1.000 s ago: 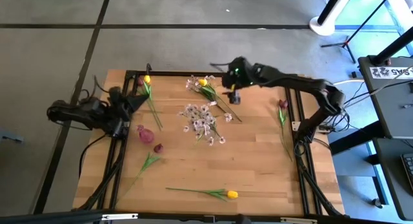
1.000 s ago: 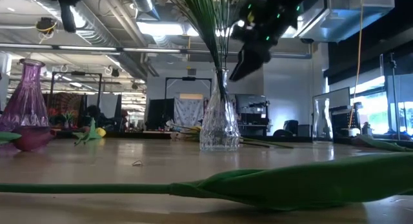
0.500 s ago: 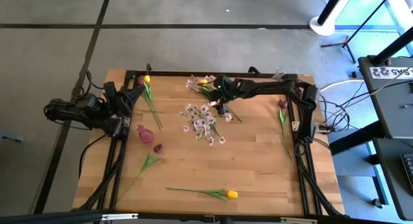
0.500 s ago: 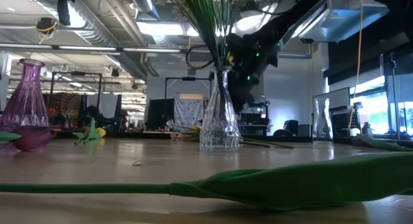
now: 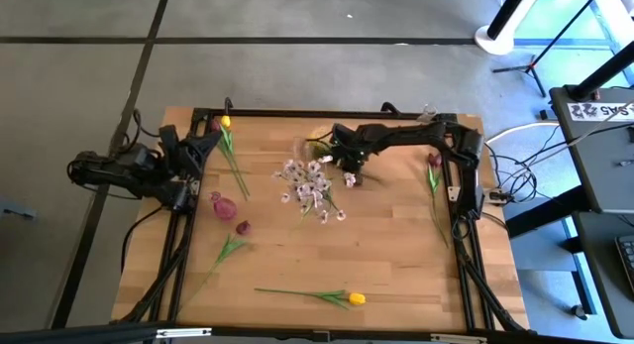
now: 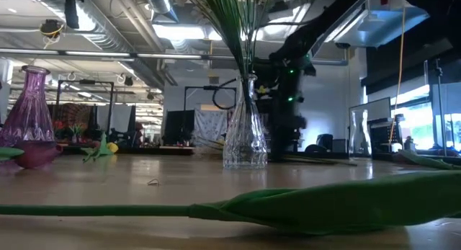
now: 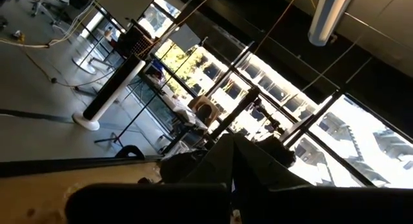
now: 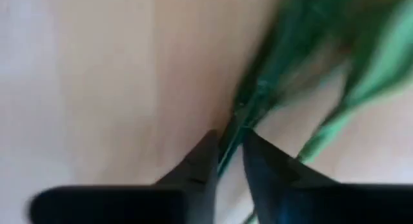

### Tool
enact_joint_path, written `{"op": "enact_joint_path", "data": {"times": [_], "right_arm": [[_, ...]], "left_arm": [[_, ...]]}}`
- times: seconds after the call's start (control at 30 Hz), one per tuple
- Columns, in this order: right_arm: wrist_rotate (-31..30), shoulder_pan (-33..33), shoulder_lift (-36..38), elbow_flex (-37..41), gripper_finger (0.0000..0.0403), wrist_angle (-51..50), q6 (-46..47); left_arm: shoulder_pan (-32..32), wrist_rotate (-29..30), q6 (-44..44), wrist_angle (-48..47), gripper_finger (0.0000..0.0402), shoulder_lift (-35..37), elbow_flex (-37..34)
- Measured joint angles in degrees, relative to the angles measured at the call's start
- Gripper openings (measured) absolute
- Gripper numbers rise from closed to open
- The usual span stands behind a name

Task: Sort flowers into vase by color
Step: Put the white flowers into the bottom transparent vase

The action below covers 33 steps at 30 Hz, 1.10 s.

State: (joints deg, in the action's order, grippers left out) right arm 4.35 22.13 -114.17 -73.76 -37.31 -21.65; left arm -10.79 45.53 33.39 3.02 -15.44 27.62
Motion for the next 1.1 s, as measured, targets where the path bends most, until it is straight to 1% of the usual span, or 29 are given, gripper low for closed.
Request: {"op": "enact_joint_path", "data": {"times": [0.07, 0.1, 0.2, 0.3, 0.37, 0.43, 0.53, 0.57, 0.67, 0.77, 0.9, 0.93, 1.03, 1.1], "right_arm": [[1.61, 0.0, 0.83, 0.1, 0.0015, -5.79, 0.25], [2.77, -0.02, 1.53, 0.19, 0.001, -8.56, 0.24], [8.41, -0.47, 4.44, 0.74, 0.0013, -17.51, 1.36], [10.56, -1.69, 9.88, 0.46, 0.0005, -22.27, 3.91], [11.01, -2.75, 13.13, 0.47, 0.0007, -23.52, 7.29], [11.8, -3.45, 16.5, 0.5, 0.001, -22.61, 11.44], [11.1, -4.0, 21.89, 0.46, 0.0006, -22.48, 17.06], [9.95, -3.98, 23.64, 0.46, 0.0004, -22.52, 18.25], [2.18, -4.42, 30.75, 0.48, 0.0004, -22.07, 21.63], [-5.74, -5.18, 39.21, 0.46, 0.0002, -20.64, 25.41], [-16.25, -8.73, 48.88, 0.46, 0.0002, -16.44, 29.3], [-17.97, -9.79, 50.85, 0.44, 0.0001, -14.91, 29.43], [-19.8, -13.05, 54.65, 0.37, 0.0001, -8.97, 29.15], [-19.87, -15.92, 56.07, 0.37, 0.0001, -2.99, 25.56]], "left_arm": [[0.0, -0.07, 0.5, 0.0, 0.0, -0.55, 0.0], [0.0, -0.06, 0.61, 0.06, 0.0, -0.89, 0.02], [0.0, -1.36, 0.58, -0.15, 0.0, -1.7, 0.02], [0.0, -3.49, 0.58, -0.28, 0.0, -1.88, 0.04], [0.0, -5.42, 0.61, -0.95, 0.0, -1.86, 0.04], [-0.01, -8.08, 0.58, -1.12, 0.0, -1.87, 0.04], [-0.02, -13.17, 0.61, -1.1, 0.0, -1.86, 0.04], [-0.02, -15.03, 0.63, -1.16, 0.0, -1.86, 0.04], [-0.2, -20.38, 0.97, -1.35, 0.0, -1.86, 0.04], [-1.23, -21.58, 1.9, -1.48, 0.0, -1.88, 0.04], [-3.15, -22.58, 2.13, -1.48, 0.0, -1.88, 0.04], [-3.6, -22.61, 2.14, -1.48, 0.0, -1.86, 0.04], [-4.57, -22.56, 2.11, -1.46, 0.0, -1.88, 0.04], [-4.88, -22.56, 2.14, -1.39, 0.0, -1.88, 0.04]]}}
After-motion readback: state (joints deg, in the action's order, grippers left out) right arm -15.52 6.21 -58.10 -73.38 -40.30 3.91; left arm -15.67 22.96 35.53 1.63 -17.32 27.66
